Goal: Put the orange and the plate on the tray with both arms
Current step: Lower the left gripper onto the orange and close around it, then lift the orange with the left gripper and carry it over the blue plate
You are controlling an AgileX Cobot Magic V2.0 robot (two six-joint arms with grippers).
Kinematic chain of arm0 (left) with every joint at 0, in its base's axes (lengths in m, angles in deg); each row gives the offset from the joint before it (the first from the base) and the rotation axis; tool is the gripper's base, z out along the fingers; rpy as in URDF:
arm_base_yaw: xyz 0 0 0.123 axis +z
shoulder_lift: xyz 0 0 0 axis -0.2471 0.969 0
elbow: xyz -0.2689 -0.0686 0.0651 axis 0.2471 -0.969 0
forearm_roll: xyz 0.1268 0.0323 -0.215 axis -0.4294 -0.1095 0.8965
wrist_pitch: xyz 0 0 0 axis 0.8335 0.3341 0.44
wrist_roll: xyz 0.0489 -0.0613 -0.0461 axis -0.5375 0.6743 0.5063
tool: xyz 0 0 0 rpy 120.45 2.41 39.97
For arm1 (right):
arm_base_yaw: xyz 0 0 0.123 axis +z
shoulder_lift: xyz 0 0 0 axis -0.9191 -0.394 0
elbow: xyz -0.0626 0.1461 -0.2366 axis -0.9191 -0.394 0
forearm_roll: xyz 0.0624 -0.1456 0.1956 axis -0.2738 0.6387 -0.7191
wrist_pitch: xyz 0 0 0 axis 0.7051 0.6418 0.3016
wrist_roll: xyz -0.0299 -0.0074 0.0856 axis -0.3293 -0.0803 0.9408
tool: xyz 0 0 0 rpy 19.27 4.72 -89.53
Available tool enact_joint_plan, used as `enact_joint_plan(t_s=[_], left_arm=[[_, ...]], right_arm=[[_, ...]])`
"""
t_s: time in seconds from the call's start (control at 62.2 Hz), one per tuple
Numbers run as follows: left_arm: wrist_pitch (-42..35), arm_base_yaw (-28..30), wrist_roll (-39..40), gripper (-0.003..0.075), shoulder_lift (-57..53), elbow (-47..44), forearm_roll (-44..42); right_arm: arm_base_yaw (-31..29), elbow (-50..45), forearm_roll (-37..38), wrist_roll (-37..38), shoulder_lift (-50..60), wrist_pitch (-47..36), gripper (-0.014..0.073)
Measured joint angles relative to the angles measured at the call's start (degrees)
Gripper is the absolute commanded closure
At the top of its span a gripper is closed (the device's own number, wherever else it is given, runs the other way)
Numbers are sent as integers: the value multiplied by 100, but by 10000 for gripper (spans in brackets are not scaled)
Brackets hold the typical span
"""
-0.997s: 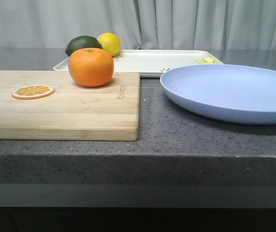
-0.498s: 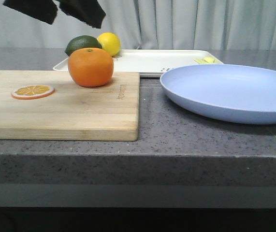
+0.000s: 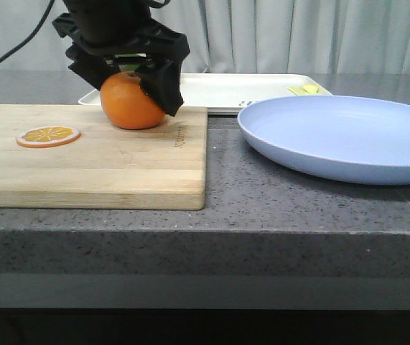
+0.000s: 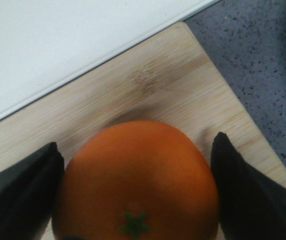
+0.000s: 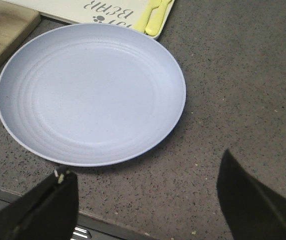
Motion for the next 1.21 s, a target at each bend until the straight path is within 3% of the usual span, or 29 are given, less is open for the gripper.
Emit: enact_joint_plan(t_s=[0.113, 0.273, 0.579, 0.949, 1.206], left_arm=[[80, 0, 0, 187, 66, 23, -9], [113, 0, 0, 315, 66, 26, -9], [418, -184, 0, 309, 66, 444, 46], [591, -1554, 0, 309, 916, 2130, 132], [636, -2042, 0, 309, 1811, 3003, 154]], right_arm=[[0, 0, 0, 0, 0, 0, 13], [0, 0, 0, -2, 0, 0, 13], [0, 0, 0, -2, 0, 0, 13], [0, 0, -10, -12, 0, 4, 13], [0, 0, -10, -12, 0, 47, 13]])
